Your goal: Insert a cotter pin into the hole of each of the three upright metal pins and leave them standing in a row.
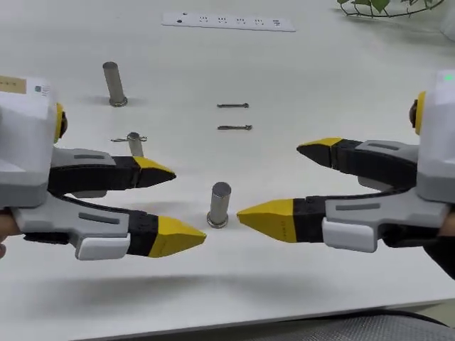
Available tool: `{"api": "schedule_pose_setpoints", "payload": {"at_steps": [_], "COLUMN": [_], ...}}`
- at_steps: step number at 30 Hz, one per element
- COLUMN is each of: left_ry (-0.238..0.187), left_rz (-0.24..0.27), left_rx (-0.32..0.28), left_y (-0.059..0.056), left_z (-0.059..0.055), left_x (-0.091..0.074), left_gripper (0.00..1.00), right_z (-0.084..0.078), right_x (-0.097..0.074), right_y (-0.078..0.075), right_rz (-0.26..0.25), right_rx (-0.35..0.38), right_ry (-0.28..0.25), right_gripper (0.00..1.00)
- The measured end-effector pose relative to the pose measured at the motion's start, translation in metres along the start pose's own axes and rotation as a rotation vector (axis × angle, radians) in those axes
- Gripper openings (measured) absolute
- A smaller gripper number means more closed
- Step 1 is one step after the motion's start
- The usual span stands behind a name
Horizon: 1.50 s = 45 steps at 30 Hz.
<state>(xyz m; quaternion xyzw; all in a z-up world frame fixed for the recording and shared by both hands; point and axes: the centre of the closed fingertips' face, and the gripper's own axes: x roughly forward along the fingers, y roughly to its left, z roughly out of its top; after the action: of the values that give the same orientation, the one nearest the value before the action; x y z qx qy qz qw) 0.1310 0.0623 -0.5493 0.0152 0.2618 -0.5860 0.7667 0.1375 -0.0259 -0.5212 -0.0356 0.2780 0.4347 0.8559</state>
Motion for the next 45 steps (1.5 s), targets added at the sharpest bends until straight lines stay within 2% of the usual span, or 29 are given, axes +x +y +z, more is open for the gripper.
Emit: {"api": "schedule_pose_setpoints", "payload": {"at_steps": [3,5,7,9,10,12,15,20,21,22,25,29,31,33,35,37,38,39,45], "left_ry": [0.007,0.022,0.011,0.020,0.031,0.046,0.060,0.058,0.071,0.109,0.121,0.132,0.130,0.149,0.167,0.165,0.143,0.141,0.108], "left_rz": [0.001,-0.001,0.022,0.015,-0.004,0.004,-0.007,-0.040,-0.047,-0.083,-0.084,-0.097,-0.119,-0.155,-0.156,-0.158,-0.157,-0.153,-0.122], "left_rx": [0.021,0.020,0.044,0.038,0.046,0.053,0.052,0.062,0.058,0.060,0.075,0.092,0.100,0.136,0.144,0.146,0.121,0.116,0.104], "left_y": [0.002,-0.008,-0.005,-0.008,-0.012,-0.011,-0.014,-0.022,-0.024,-0.030,-0.029,-0.032,-0.038,-0.047,-0.048,-0.047,-0.046,-0.045,-0.040], "left_z": [-0.002,-0.002,0.000,-0.001,-0.003,-0.005,-0.007,-0.008,-0.010,-0.017,-0.022,-0.026,-0.025,-0.028,-0.031,-0.033,-0.031,-0.031,-0.026], "left_x": [-0.004,0.000,-0.001,-0.002,-0.003,-0.004,-0.005,-0.007,-0.008,-0.010,-0.009,-0.008,-0.008,-0.009,-0.009,-0.010,-0.010,-0.010,-0.014], "left_gripper": [0.60,0.56,0.51,0.52,0.53,0.57,0.71,0.85,0.86,0.86,0.87,0.93,0.96,0.99,0.99,0.99,0.99,0.99,0.99], "right_z": [-0.001,-0.002,-0.004,-0.007,-0.009,-0.013,-0.011,-0.010,-0.010,-0.009,-0.004,0.004,0.008,0.011,0.013,0.016,0.018,0.018,0.018], "right_x": [-0.001,-0.002,-0.003,-0.004,-0.005,-0.006,-0.006,-0.006,-0.005,-0.005,-0.002,0.004,0.007,0.011,0.014,0.018,0.020,0.021,0.031], "right_y": [-0.004,-0.006,-0.008,-0.010,-0.011,-0.015,-0.019,-0.028,-0.029,-0.031,-0.038,-0.050,-0.055,-0.063,-0.065,-0.073,-0.075,-0.076,-0.085], "right_rz": [-0.008,-0.014,-0.023,-0.024,-0.023,-0.024,-0.024,-0.018,-0.016,-0.015,-0.012,-0.002,-0.004,-0.002,0.009,0.021,0.021,0.022,0.038], "right_rx": [0.000,-0.007,-0.031,-0.045,-0.058,-0.078,-0.095,-0.129,-0.138,-0.147,-0.177,-0.189,-0.206,-0.233,-0.249,-0.245,-0.248,-0.250,-0.323], "right_ry": [0.005,0.012,0.031,0.048,0.069,0.102,0.116,0.167,0.178,0.185,0.214,0.216,0.222,0.240,0.252,0.257,0.258,0.259,0.332], "right_gripper": [0.77,0.76,0.76,0.75,0.75,0.75,0.74,0.72,0.71,0.69,0.65,0.57,0.53,0.51,0.49,0.43,0.41,0.39,0.36]}}
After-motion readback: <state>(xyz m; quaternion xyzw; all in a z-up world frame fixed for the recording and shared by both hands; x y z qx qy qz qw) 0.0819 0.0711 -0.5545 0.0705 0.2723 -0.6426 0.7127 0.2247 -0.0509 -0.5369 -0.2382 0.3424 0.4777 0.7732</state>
